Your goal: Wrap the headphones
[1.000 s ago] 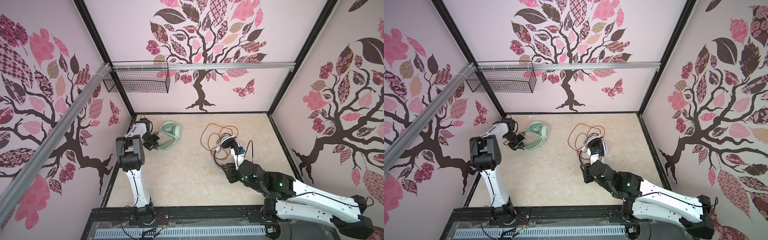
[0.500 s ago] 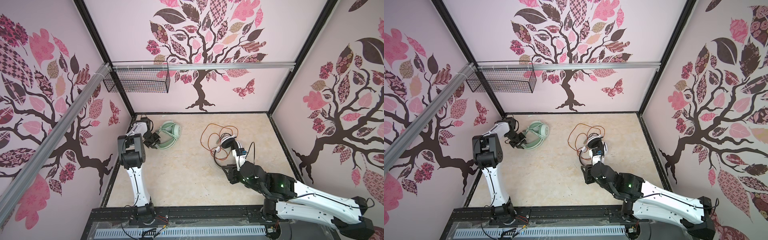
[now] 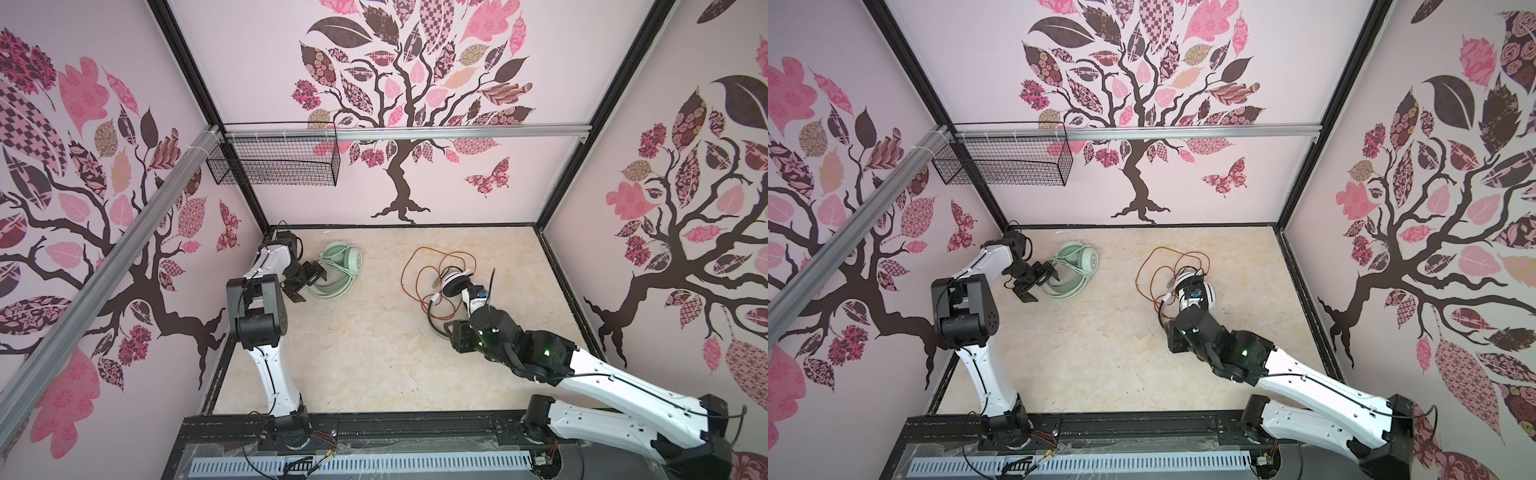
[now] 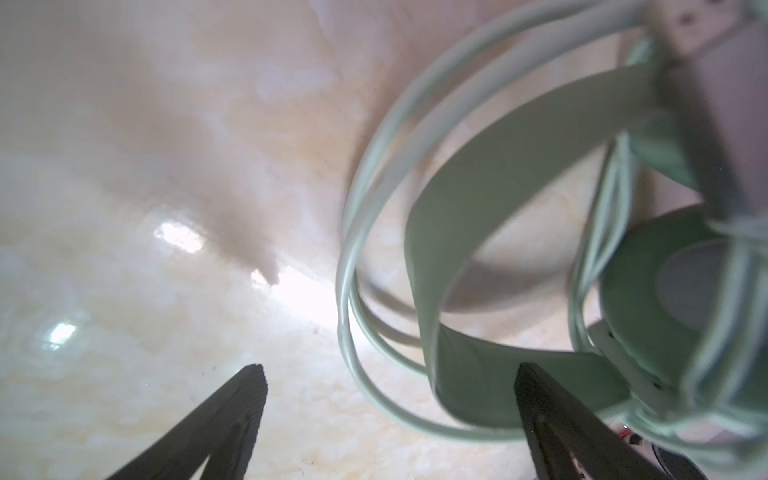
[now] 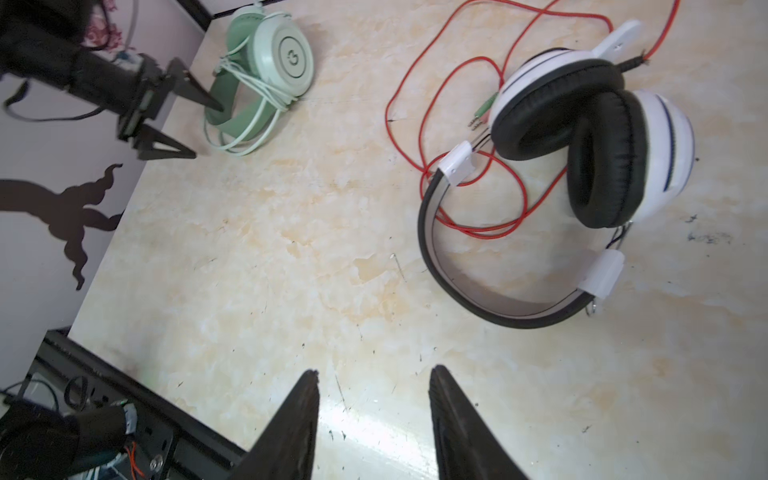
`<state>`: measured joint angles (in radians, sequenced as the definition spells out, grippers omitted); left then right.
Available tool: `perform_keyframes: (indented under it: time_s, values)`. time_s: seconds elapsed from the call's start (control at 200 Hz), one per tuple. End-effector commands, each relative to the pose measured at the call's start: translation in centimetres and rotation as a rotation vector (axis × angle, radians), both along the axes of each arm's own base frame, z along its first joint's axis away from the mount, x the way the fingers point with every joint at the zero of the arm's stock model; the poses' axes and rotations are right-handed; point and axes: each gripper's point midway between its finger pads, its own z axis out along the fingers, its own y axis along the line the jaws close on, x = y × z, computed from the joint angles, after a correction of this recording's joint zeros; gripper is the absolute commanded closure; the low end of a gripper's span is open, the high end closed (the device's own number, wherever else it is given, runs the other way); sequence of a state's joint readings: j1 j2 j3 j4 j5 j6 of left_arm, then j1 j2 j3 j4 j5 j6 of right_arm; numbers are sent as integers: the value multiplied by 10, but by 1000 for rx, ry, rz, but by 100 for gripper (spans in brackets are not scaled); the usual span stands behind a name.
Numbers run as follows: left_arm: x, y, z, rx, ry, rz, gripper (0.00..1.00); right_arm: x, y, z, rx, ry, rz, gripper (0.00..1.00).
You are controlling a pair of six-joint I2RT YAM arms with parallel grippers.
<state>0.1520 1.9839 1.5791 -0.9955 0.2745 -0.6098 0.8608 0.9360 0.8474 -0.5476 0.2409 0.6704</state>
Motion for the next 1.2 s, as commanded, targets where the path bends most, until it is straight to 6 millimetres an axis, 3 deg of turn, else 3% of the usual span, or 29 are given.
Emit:
perform_keyframes:
  time_s: [0.0, 0.085, 0.215, 0.435, 0.545, 0.675, 0.76, 0.91, 1.005, 1.195]
  values:
    - [-8, -18, 47, -61, -139, -5, 3, 26, -21, -8, 22, 52, -20, 52]
    - [-25, -36, 83, -122, -242, -27, 3, 56, -56, -26, -97, 43, -136, 41]
    - [-64, -65, 120, -140, -363, -102, 3, 88, -88, -51, -331, 16, -248, 24]
    - [-122, -119, 127, -92, -456, -382, 3, 125, -94, -79, -476, 74, -266, 21]
    - [-140, -134, 124, -42, -487, -470, 3, 140, -99, -86, -513, 89, -274, 20]
    - [-161, -153, 130, -151, -586, -543, 3, 155, -96, -101, -482, 140, -217, 19]
    - [-175, -149, 133, -143, -634, -548, 3, 162, -90, -111, -445, 158, -175, 15]
    - [-191, -158, 163, -131, -815, -637, 3, 171, -99, -134, -433, 203, -200, 16]
    - [-193, -155, 170, -119, -877, -608, 3, 174, -99, -141, -395, 222, -216, 22]
    - [-179, -156, 154, -118, -804, -579, 3, 171, -89, -125, -267, 143, -229, 46]
